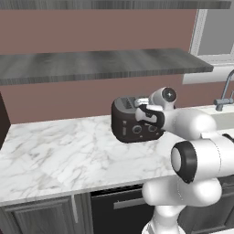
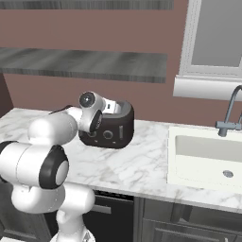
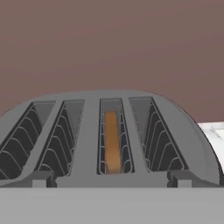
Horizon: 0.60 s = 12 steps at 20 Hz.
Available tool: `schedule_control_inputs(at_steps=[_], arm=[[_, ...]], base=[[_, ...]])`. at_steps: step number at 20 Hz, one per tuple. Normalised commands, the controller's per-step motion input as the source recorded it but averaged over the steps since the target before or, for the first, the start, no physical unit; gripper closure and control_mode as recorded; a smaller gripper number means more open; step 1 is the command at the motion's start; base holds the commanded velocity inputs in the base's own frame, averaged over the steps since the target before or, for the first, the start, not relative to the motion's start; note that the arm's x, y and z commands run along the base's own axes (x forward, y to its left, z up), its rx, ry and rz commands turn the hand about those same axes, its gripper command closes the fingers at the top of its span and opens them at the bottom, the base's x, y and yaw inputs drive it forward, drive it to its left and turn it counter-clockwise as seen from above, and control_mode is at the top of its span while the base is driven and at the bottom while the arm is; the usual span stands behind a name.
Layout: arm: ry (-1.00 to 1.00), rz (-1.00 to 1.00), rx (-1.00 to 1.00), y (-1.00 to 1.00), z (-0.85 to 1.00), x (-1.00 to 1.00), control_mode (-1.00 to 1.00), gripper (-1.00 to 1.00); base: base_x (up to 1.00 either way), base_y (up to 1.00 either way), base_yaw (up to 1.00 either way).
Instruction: Start the toaster. Once the lever pops up, take the bread to the plate on the dining counter.
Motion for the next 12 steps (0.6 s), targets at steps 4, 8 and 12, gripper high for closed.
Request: schedule_control_inputs(at_steps=[4,8,12], arm=[[0.00,0.00,0.00,0.00,0.00,0.11,-1.00,-1.00],[0.00,0.00,0.00,0.00,0.00,0.14,-1.00,-1.00],[0.00,0.00,0.00,0.00,0.00,0.07,-1.00,-1.00]], base=[[0.00,0.00,0.00],[0.00,0.00,0.00],[0.00,0.00,0.00]])
